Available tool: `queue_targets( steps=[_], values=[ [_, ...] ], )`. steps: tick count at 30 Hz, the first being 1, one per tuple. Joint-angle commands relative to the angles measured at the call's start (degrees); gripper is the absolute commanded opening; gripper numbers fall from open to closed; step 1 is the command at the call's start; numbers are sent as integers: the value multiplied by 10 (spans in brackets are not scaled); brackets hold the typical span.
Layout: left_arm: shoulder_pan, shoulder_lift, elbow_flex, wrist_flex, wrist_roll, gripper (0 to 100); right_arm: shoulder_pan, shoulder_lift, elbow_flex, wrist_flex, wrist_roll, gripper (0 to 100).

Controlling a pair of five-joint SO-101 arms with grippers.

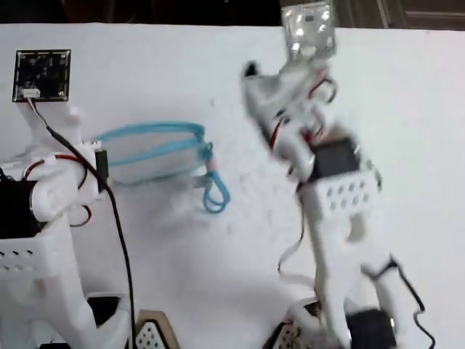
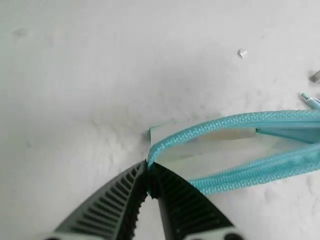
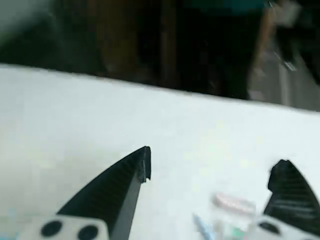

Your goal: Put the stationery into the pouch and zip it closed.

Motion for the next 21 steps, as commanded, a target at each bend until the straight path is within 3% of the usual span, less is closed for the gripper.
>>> queue_targets(
  steps=[1,5,10,21],
  values=[
    [1,-3,-2,-9,0,22,50,102,-88,131,169,369],
    [1,-3,-2,-8,0,22,69,206,-137,240,335,369],
    [1,-3,-2,-8,0,22,68,317,-147,283,447,369],
    [2,-3,-2,-8,0,22,83,574,-227,180,466,369]
  ],
)
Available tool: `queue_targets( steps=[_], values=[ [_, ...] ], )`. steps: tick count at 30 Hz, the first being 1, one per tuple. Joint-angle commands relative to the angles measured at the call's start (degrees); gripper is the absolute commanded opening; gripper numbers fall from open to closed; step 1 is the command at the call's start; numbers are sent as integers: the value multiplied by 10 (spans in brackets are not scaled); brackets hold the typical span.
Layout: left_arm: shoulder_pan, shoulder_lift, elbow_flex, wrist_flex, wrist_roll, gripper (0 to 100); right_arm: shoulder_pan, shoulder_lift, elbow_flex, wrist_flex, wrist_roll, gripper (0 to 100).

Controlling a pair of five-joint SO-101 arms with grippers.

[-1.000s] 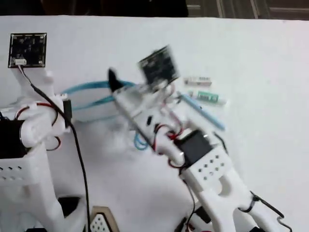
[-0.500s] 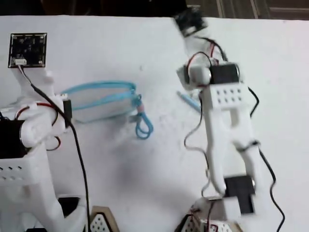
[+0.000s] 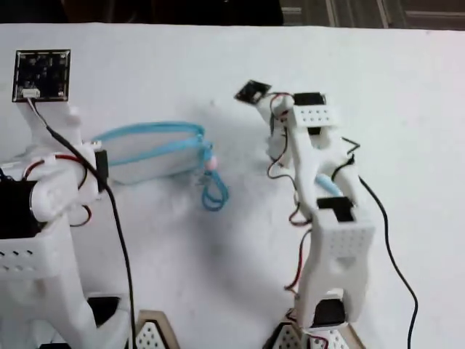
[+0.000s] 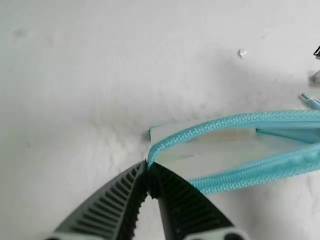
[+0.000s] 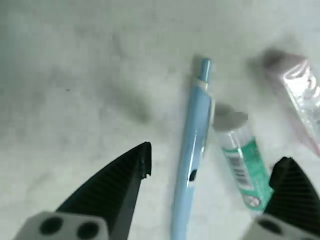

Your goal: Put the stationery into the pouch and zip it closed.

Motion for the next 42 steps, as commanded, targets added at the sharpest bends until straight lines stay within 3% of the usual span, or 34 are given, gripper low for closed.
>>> queue_targets(
  steps=[1,5,12,15,19,25,32,38,42],
  values=[
    [2,-3,-2,-8,0,22,0,52,-55,-10,4,368],
    [1,-3,-2,-8,0,22,0,104,-90,2,4,320],
    [2,-3,-2,-9,0,22,0,133,-147,50,3,8],
    [3,-3,-2,-9,0,22,-1,131,-171,75,-4,27],
    [2,-3,-2,-9,0,22,-7,131,-231,120,-96,18],
    [1,-3,-2,-9,0,22,-38,121,-381,261,-149,17],
    [1,-3,-2,-9,0,22,-80,-32,-411,259,-266,17],
    [1,-3,-2,-9,0,22,-138,-202,-415,248,-437,17],
    [3,-3,-2,-9,0,22,-173,-305,-441,175,-583,17]
  ],
)
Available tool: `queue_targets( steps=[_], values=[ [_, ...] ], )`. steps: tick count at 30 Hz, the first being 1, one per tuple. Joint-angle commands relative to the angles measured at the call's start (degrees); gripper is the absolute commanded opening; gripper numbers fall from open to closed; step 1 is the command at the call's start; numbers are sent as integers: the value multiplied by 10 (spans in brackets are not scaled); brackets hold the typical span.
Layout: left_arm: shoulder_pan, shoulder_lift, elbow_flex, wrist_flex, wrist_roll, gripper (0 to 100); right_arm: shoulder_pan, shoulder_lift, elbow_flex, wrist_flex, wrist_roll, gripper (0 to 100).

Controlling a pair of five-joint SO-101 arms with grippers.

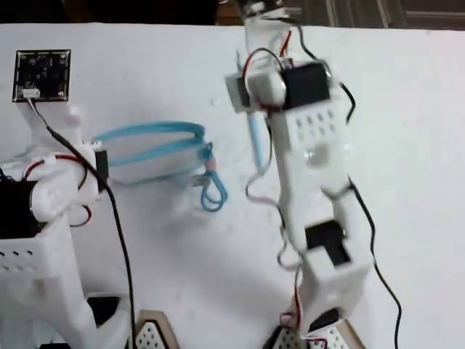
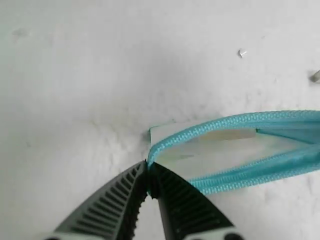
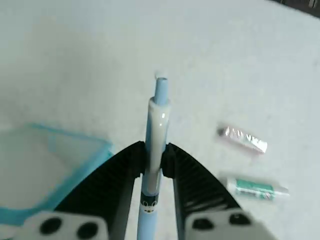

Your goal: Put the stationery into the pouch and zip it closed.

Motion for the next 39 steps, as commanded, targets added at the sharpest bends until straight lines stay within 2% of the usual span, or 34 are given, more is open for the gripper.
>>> queue_targets(
  steps=[1,4,7,13,22,26,30,33,36,39],
  values=[
    [3,-3,-2,-9,0,22,-28,-116,-41,-75,-127,17],
    [3,-3,-2,-9,0,22,-63,-167,-44,-150,-178,17],
    [1,-3,-2,-9,0,22,-102,-185,-44,-199,-187,17],
    [1,-3,-2,-9,0,22,-174,-174,-23,-196,-186,17],
    [1,-3,-2,-9,0,22,-133,-147,99,-260,-189,17],
    [1,-3,-2,-9,-1,22,-129,-218,100,-255,-176,17],
    [1,-3,-2,-9,-2,22,-128,-333,135,-186,-142,17],
    [1,-3,-2,-9,-2,22,-128,-431,222,-138,-138,17],
    [2,-3,-2,-9,-2,22,-128,-536,367,-139,-128,17],
    [3,-3,-2,-9,-2,22,-115,-647,551,-235,-91,17]
  ],
)
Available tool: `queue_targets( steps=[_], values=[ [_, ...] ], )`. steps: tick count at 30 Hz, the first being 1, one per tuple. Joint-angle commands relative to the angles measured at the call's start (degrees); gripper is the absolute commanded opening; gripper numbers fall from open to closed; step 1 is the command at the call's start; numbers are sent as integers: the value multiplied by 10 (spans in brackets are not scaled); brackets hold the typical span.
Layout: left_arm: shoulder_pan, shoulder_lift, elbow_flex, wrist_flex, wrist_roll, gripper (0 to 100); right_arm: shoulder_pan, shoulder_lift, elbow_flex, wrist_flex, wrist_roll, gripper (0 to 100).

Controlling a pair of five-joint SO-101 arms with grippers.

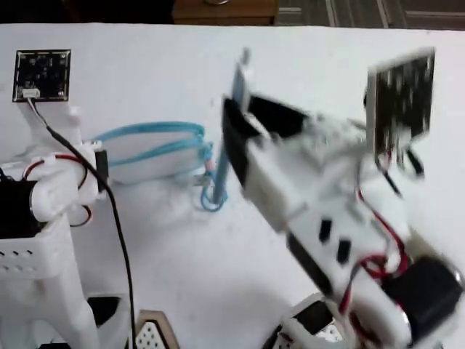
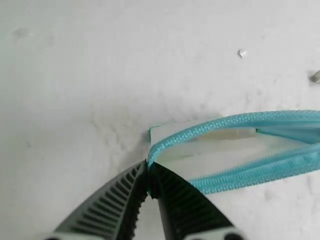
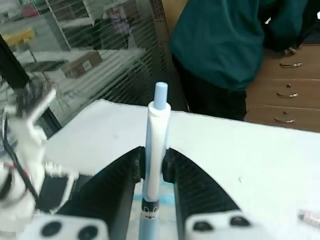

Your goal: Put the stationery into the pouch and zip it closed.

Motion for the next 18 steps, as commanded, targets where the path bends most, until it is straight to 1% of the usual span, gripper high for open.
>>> queue_targets(
  steps=[1,3,6,8,9,11,16,18],
  values=[
    [3,-3,-2,-9,-2,22,34,-138,225,-131,31,17],
    [3,-3,-2,-9,-1,22,55,-216,349,-282,33,17],
    [2,-3,-2,-9,-1,22,58,-297,502,-513,47,17],
    [1,-3,-2,-9,-1,22,58,-302,551,-606,77,16],
    [1,-3,-2,-9,-1,22,57,-294,559,-629,87,16],
    [1,-3,-2,-9,-1,22,42,-261,551,-640,86,16],
    [1,-3,-2,-9,-1,22,-59,-167,484,-642,86,16],
    [1,-3,-2,-9,-1,22,-87,-127,473,-642,86,16]
  ],
)
